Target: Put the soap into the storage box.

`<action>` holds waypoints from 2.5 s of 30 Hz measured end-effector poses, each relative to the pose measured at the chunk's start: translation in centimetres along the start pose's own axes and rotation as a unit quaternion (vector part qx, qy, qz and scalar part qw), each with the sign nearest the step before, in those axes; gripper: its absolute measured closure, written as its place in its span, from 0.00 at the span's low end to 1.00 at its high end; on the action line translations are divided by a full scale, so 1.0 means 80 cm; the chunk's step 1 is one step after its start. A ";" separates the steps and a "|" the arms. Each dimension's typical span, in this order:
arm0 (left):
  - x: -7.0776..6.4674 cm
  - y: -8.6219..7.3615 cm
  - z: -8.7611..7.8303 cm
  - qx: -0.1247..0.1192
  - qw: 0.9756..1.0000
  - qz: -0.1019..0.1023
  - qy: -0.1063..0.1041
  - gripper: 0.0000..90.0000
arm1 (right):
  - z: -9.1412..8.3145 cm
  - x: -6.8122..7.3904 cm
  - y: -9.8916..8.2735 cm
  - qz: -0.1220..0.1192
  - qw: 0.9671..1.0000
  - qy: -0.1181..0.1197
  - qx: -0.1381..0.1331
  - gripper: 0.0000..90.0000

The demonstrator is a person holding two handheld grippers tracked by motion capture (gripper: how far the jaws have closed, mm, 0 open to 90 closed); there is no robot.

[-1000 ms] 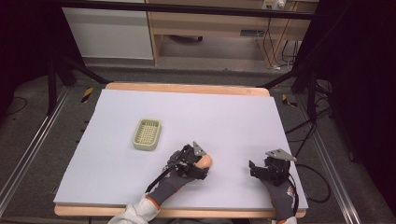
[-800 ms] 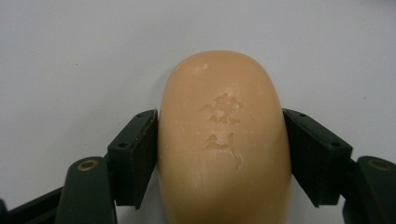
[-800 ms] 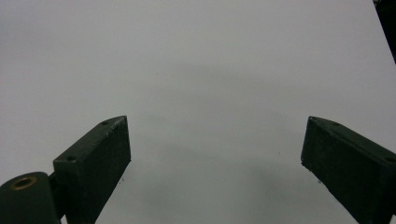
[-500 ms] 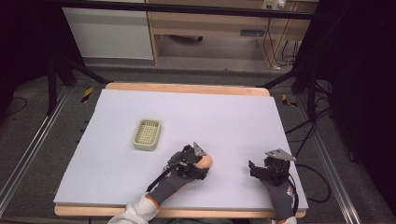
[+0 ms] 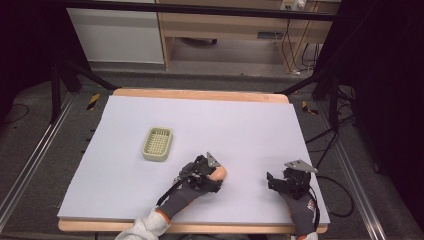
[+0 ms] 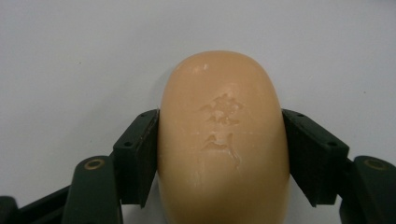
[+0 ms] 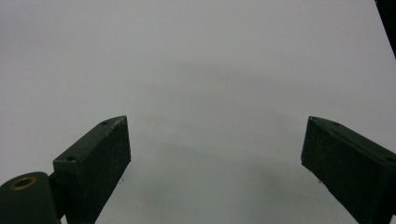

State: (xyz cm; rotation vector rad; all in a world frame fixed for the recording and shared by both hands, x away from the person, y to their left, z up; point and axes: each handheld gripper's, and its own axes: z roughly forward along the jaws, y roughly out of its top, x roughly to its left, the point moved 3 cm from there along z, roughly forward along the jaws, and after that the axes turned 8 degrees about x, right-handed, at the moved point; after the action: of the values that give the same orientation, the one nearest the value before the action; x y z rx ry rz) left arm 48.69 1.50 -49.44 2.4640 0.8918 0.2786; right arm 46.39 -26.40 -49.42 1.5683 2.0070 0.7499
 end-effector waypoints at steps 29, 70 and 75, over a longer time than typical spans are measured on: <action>0.019 -0.016 -0.058 -0.026 0.999 -0.024 -0.003 0.35 | -0.001 -0.001 -0.002 -0.004 1.000 -0.002 0.000 0.09; 0.097 -0.047 -0.119 -0.069 0.991 -0.105 0.045 0.35 | -0.002 -0.001 -0.002 -0.004 1.000 0.000 -0.001 0.10; 0.107 -0.048 -0.123 -0.075 0.989 -0.115 0.053 0.35 | -0.002 0.000 -0.002 -0.005 1.000 0.000 0.000 0.10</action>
State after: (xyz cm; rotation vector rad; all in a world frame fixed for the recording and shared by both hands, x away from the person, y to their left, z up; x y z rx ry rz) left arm 49.70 13.33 -42.83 2.2016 1.1456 0.3821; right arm 46.18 -26.46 -49.38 1.5562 2.0136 0.7461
